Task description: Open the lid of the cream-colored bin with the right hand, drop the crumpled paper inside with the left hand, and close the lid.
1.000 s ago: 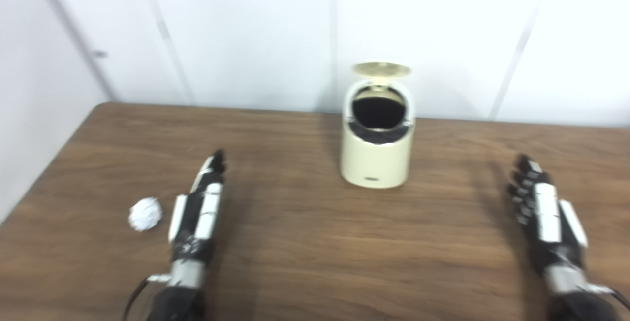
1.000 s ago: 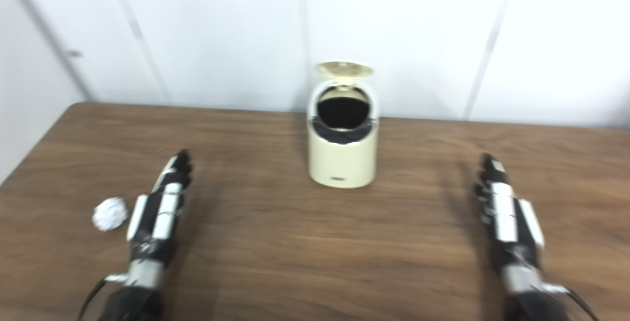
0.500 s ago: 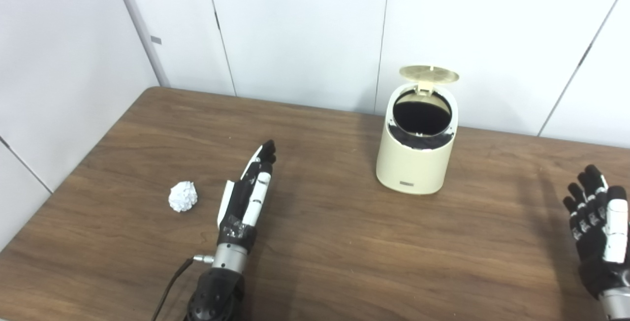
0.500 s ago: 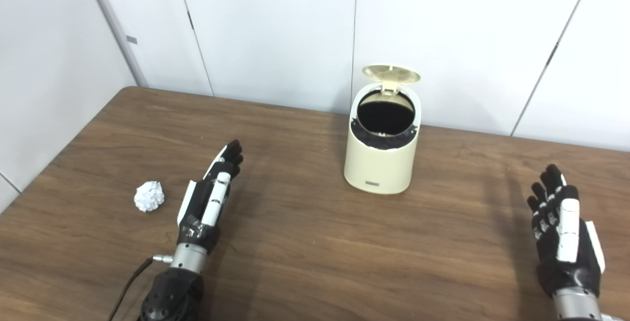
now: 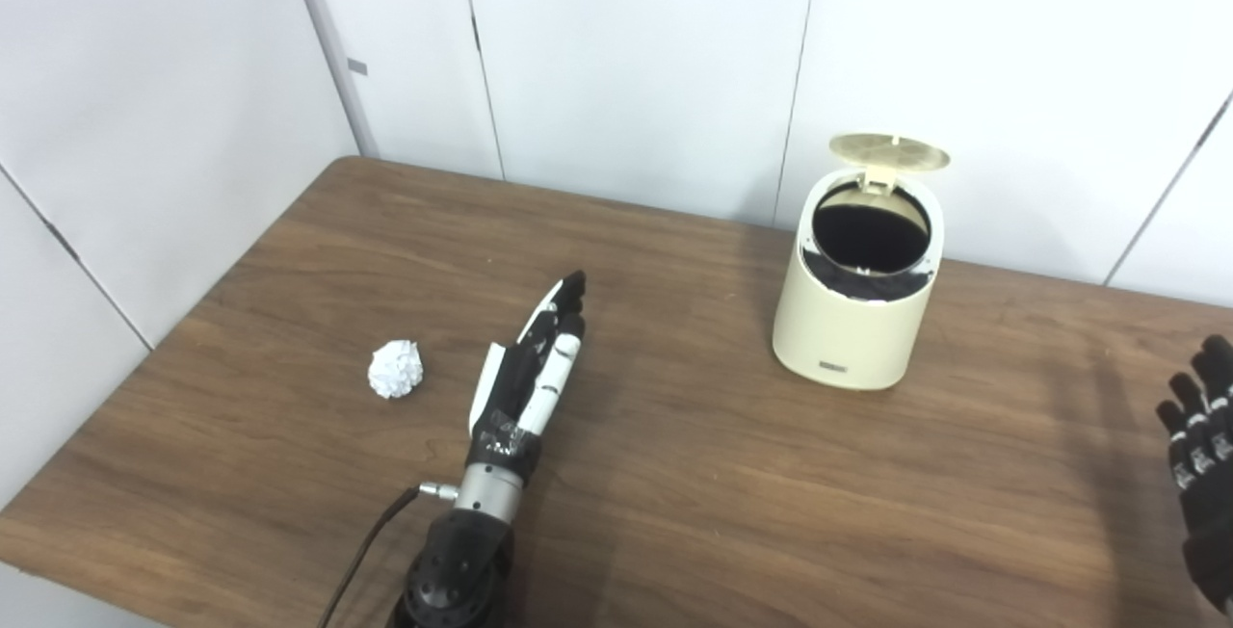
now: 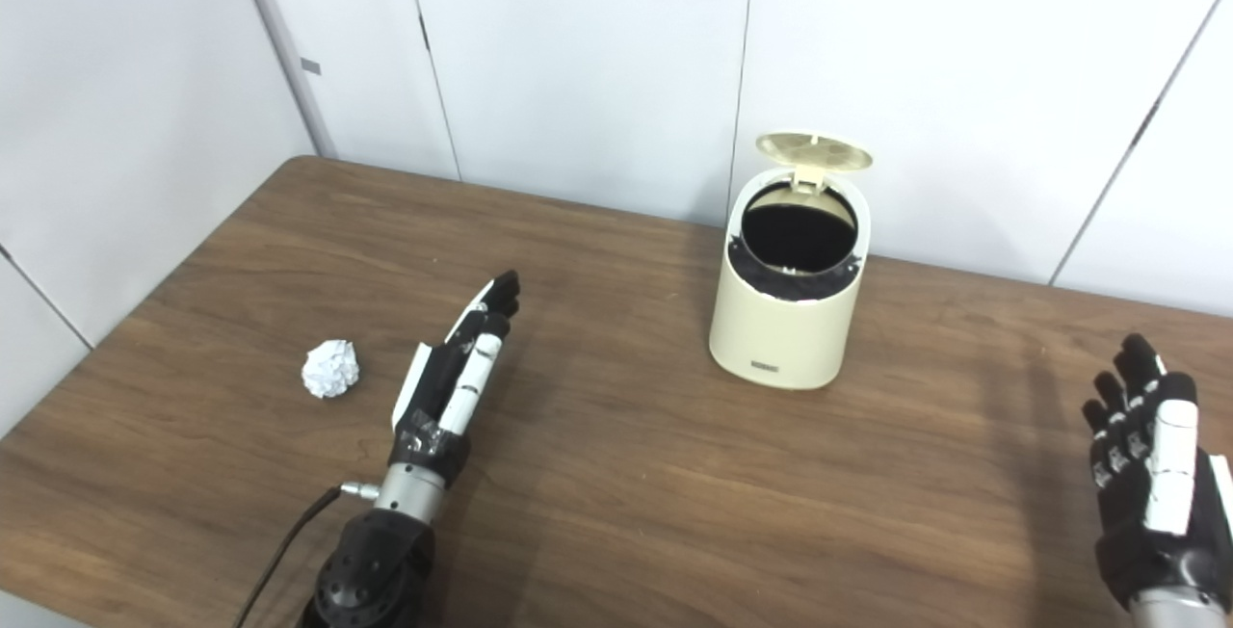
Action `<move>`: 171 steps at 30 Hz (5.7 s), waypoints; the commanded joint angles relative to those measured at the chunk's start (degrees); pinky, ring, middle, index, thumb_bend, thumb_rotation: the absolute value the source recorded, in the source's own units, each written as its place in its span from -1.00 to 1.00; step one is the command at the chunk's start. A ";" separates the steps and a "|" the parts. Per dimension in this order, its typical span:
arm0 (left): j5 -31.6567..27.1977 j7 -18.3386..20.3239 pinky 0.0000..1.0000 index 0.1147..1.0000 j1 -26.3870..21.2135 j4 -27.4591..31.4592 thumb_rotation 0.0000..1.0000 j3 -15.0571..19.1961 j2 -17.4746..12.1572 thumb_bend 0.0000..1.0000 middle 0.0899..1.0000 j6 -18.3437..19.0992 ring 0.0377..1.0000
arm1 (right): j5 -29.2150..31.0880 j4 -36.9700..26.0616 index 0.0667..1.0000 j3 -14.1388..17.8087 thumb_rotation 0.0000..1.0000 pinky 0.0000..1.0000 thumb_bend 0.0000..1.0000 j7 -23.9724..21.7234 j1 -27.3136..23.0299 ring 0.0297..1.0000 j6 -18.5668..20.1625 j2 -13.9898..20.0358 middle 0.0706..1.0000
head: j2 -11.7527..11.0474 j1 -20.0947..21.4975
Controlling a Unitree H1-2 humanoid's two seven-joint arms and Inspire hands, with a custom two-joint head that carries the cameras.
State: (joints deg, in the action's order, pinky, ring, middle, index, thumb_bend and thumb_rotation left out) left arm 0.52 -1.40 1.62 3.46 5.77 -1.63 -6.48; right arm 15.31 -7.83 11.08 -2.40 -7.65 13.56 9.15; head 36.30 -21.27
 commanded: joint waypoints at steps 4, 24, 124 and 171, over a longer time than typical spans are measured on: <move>4.84 -2.04 0.98 0.91 2.82 3.98 0.29 -1.57 1.00 0.23 0.90 4.41 0.93 | 0.15 -2.59 0.90 0.21 0.94 1.00 -0.22 0.49 -1.70 0.99 -0.14 -0.10 1.00 | -0.06 0.08; 10.72 -1.83 0.81 0.86 -2.14 20.21 0.12 3.73 -8.93 0.32 0.86 16.34 0.86 | -0.44 -1.60 0.91 -0.21 0.97 1.00 -0.26 0.33 -1.59 1.00 -1.67 -0.49 1.00 | -0.71 0.68; 44.53 21.21 0.34 0.47 -0.92 15.90 -0.91 6.08 -27.84 0.60 0.50 32.82 0.50 | 1.30 -1.30 0.93 1.00 1.00 1.00 -0.21 -0.15 -0.54 0.98 0.63 -0.52 0.96 | 0.62 1.89; 39.49 13.84 -0.02 -0.18 -1.46 13.28 -1.00 5.05 -27.37 0.00 -0.08 32.08 -0.16 | 4.48 1.48 1.00 1.82 1.00 1.00 -0.17 -3.14 -0.49 1.00 -1.24 -0.15 1.00 | 1.05 2.31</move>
State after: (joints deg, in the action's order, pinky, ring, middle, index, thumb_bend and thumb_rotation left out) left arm 39.97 14.95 1.51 16.37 10.31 -27.84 26.28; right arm 18.94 -5.51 12.45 -4.50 -6.91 15.06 8.42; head 37.27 -18.90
